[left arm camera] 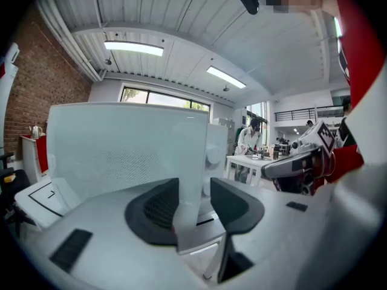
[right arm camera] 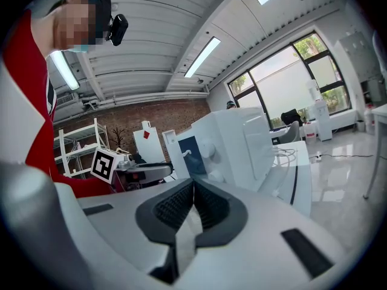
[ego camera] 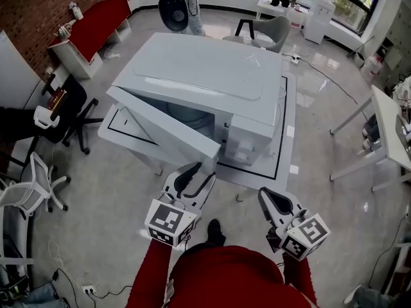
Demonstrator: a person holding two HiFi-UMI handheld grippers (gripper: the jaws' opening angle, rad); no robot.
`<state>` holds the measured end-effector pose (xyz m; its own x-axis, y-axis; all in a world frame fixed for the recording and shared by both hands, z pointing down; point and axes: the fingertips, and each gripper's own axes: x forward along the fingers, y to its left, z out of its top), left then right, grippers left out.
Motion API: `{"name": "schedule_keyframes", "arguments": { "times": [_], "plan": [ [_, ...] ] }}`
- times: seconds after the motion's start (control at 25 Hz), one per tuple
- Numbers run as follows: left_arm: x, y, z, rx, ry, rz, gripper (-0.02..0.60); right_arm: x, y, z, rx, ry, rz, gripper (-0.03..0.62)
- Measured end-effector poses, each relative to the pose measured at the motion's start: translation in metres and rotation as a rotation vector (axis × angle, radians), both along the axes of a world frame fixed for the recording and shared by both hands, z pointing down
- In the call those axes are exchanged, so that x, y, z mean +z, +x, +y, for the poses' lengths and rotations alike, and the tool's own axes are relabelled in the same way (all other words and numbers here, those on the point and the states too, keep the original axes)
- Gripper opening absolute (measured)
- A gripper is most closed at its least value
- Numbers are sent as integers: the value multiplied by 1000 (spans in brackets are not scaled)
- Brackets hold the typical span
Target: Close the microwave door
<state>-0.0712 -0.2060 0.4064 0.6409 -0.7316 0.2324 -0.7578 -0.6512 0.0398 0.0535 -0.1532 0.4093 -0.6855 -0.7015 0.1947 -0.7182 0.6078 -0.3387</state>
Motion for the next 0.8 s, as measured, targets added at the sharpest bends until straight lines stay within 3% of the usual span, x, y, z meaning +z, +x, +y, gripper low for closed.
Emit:
{"name": "schedule_keyframes", "arguments": {
  "times": [0.8],
  "plan": [
    [-3, 21, -39, 28, 0, 3, 172, 3, 5, -12, 25, -30, 9, 14]
  ]
}}
